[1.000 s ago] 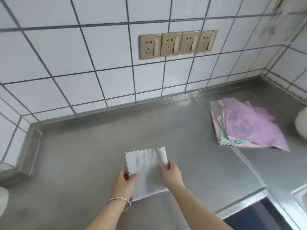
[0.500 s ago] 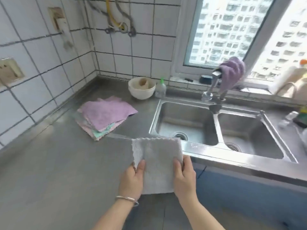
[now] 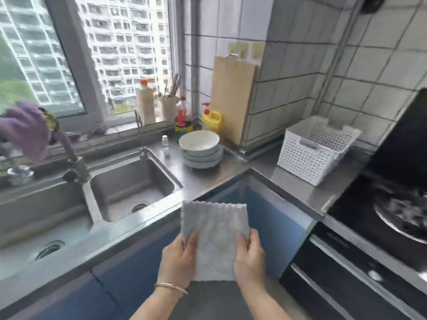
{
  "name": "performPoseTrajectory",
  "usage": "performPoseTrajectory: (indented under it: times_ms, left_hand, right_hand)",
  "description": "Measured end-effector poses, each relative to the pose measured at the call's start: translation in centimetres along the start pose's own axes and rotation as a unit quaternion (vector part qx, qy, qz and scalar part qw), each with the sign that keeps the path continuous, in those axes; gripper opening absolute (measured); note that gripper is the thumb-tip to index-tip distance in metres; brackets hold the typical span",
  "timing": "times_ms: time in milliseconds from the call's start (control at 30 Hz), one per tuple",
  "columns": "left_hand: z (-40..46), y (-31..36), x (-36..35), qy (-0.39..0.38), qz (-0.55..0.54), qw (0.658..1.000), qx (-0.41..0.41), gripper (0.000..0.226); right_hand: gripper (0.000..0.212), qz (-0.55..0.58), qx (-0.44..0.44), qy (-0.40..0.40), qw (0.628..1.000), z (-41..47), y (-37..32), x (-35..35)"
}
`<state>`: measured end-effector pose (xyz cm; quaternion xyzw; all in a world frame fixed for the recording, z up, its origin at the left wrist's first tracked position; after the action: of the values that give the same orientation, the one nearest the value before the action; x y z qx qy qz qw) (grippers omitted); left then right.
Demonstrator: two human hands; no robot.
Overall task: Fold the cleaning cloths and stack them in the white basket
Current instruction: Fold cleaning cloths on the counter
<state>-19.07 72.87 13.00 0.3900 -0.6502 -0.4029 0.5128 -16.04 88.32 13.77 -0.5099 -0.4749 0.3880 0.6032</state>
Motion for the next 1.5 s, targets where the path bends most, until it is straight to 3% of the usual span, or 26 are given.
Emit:
performPoseTrajectory:
  times_ms: [200,367,767,867,967,1067,1133,1267,1333,1500]
  left_hand:
    - [6.6,6.1,-11.1,-0.090,-0.003,0.995,-0.041,0.031]
    - [12.8,8.8,-17.5,-0.143,-0.020,0.989,-0.042,0.034]
    - [34.3,20.4,-28.8,-0.197,0.055,0.967,-0.151,0.035]
    - [38.1,23.0,-31.5,-0.198,0.028,0.966,-0.163,0.037]
    - [41.0,25.1,-34.2,-0.174,-0.009,0.974,-0.146,0.047]
    - [43.0,28.1,-37.3,-0.143,-0.055,0.980,-0.128,0.042]
    - [43.9,29.3,-39.7,-0.136,-0.116,0.976,-0.125,0.031]
    - [45.2,30.3,-43.1,-0.143,-0.180,0.968,-0.100,0.015]
    - [46.3,31.0,-44.0,-0.142,-0.186,0.970,-0.065,0.019]
    - [51.4,30.9,-46.7,-0.138,-0.275,0.950,0.052,0.022]
  right_hand:
    - [0.015,-0.022,-0.034,0.080,0.996,5.5,2.2,11.4]
    - [0.014,-0.014,-0.053,0.130,0.990,10.9,4.3,17.0]
    - [0.021,-0.026,-0.037,0.264,0.963,30.9,3.0,27.7]
    - [0.009,0.022,-0.019,0.259,0.965,34.3,2.3,30.5]
    - [0.027,0.155,0.001,0.234,0.960,37.6,2.4,33.0]
    - [0.036,0.362,0.033,0.169,0.916,41.1,1.9,34.8]
    - [0.034,0.396,0.047,0.165,0.902,43.3,2.7,35.9]
    - [0.042,0.276,0.001,0.228,0.934,46.6,4.2,39.3]
    - [0.046,0.240,-0.017,0.230,0.943,48.7,4.0,41.7]
    - [0.036,0.126,-0.132,0.208,0.961,55.3,6.8,47.2]
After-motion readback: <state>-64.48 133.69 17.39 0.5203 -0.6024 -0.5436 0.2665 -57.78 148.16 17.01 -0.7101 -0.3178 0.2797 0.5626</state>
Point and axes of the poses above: each hand's wrist, its own z-axis towards the middle knuckle, its own x-axis out of the back of the hand, y = z × x, the point moved 3 cm from there along z, towards the middle knuckle, and after that the axes turned 13 degrees about -y, right-handed, at the moved point
